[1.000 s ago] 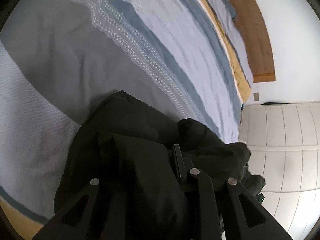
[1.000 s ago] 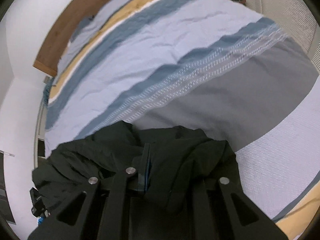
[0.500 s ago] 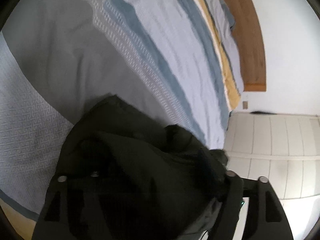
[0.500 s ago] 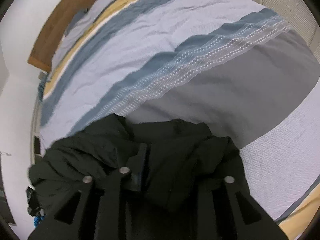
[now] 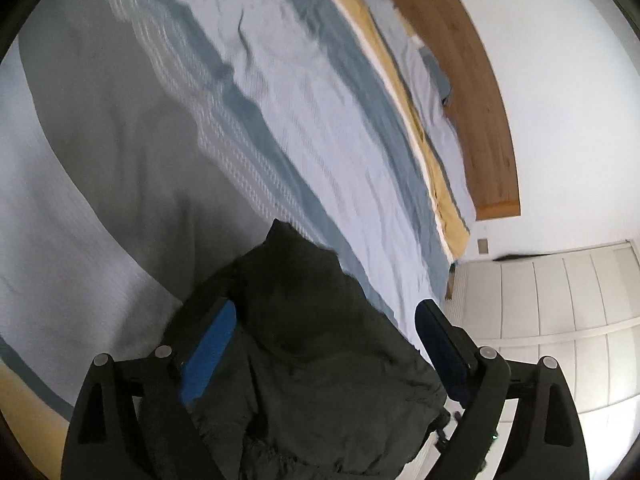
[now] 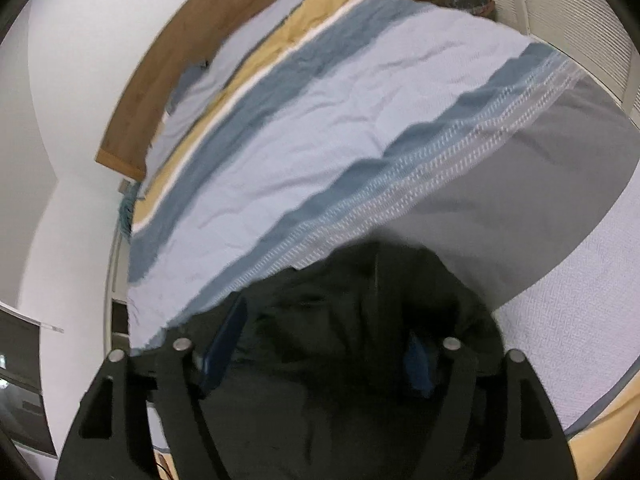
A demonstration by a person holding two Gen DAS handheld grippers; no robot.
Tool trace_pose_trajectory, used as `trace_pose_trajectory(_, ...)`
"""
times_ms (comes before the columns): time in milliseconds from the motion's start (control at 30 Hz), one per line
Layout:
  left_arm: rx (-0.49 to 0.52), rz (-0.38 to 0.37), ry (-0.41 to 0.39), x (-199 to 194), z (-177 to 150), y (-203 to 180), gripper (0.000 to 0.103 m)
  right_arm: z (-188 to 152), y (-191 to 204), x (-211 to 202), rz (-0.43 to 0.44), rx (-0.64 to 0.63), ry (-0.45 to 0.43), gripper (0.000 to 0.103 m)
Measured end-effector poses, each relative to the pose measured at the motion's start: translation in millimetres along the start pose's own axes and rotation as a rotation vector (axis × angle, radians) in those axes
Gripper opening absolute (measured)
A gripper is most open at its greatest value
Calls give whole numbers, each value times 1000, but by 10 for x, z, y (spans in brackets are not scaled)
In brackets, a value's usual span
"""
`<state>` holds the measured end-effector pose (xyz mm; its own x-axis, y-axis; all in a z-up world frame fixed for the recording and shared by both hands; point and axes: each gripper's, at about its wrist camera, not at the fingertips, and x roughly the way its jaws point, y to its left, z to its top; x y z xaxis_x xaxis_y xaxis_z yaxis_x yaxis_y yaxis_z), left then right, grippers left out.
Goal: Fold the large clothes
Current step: 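Open both grippers to release the folded side, then press the folded black coat flat with both open grippers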
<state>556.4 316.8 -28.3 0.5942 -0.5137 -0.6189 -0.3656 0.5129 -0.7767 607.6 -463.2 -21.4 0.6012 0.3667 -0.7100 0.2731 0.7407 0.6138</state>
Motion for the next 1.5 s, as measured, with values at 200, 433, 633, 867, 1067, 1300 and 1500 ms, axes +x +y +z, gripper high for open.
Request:
trace_pose_trajectory(200,180,139,-19,-87,-212,-318,90,84,117,-327,-2,-41,-66,77)
trace_pose_trajectory(433,414,273,29,343,-838,-665,90,-343,637,-251,-39,-274,-13,77)
trace_pose_trajectory(633,565,307,58,757,-1240,-965,90,-881,1112,92,-57,-456,37,77)
trace_pose_trajectory(867,737,343,116,1435,-1506,-1255,90,-1263,1360,603,-65,-532,84,77)
trace_pose_trajectory(1067,789,438,77,1879,-1489,-1181,99,-1266,1335,1029,-130,-550,81,77)
trace_pose_trajectory(1300,780,496,58,2289,-1292,-1166,103,-1043,1316,1466,-167,-546,77,80)
trace_pose_trajectory(1500,751,510,82,2522,-1186,-1130,103,-907,1314,1779,-194,-551,101,82)
